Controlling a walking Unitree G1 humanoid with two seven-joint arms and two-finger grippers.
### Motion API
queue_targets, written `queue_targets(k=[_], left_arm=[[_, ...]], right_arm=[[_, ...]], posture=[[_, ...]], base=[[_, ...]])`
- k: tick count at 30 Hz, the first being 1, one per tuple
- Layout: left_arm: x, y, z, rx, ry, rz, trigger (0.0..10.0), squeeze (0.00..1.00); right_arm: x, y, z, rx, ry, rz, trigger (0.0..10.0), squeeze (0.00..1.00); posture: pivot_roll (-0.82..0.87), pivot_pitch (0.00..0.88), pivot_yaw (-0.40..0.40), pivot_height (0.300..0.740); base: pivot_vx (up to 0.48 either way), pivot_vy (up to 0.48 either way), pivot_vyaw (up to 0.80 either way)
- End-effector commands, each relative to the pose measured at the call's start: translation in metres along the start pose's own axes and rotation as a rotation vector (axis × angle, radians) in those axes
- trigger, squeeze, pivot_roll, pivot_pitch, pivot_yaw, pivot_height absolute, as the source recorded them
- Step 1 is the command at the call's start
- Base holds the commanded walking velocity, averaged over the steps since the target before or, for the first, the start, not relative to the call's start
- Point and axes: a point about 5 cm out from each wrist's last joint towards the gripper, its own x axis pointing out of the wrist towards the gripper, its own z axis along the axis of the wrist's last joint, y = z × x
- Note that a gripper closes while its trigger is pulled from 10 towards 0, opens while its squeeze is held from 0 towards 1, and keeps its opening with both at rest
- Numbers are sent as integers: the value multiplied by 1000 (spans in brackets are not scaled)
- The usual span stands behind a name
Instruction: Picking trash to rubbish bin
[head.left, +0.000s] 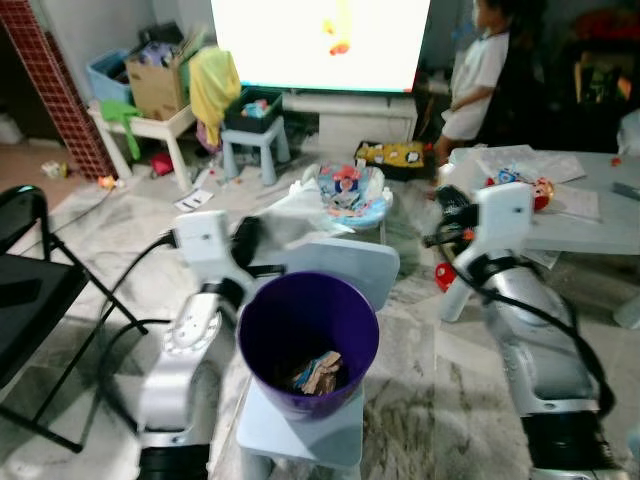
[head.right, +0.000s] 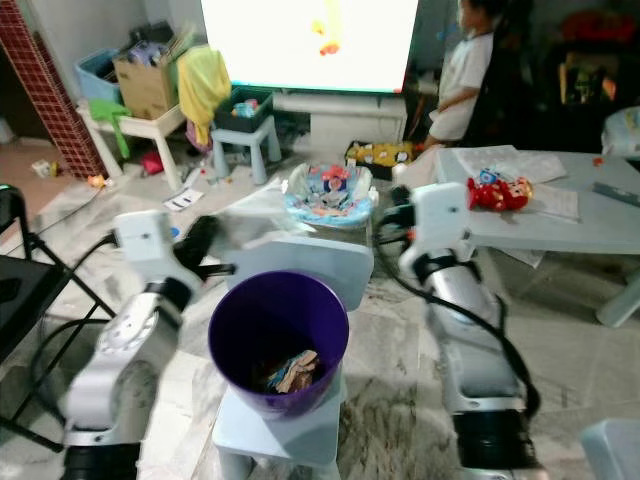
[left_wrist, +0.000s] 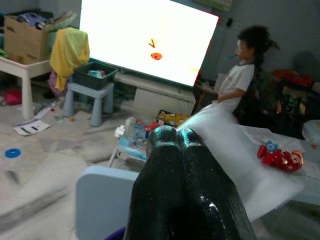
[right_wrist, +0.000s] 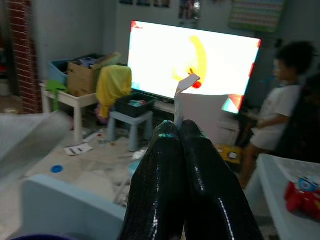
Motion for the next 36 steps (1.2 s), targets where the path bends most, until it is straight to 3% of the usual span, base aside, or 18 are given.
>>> queue_targets(k=[1, 9, 14, 17, 20, 24, 36], left_arm=[[1, -10, -2, -4, 5, -28, 0, 0], [0, -5, -9, 0, 23, -7, 0, 0], [-4, 2, -25, -19, 83, 47, 0, 0], [-7, 7, -37, -14, 140, 72, 0, 0], [-15, 17, -62, -22, 267, 152, 0, 0], [-21, 25, -87, -93, 398, 237, 0, 0], [-24, 24, -132, -244, 654, 277, 0, 0]], right_arm=[[-2, -9, 2, -15, -6, -22, 0, 0], [-3, -8, 2, -16, -1, -15, 0, 0], [-6, -7, -1, -18, 17, -1, 0, 0], [-10, -5, -3, -19, 31, 12, 0, 0], [-17, -6, -4, -26, 48, 24, 0, 0], [-21, -8, -3, -37, 58, 24, 0, 0], [-26, -16, 4, -70, 67, 19, 0, 0]], posture=[[76, 23, -22, 740], [74, 29, -28, 740], [70, 48, -36, 740], [65, 69, -42, 740], [45, 91, -51, 740], [22, 102, -57, 740], [-27, 115, -67, 740]], base=[[330, 0, 0], [41, 0, 0], [0, 0, 0], [0, 0, 0], [0, 0, 0], [0, 0, 0], [0, 0, 0]])
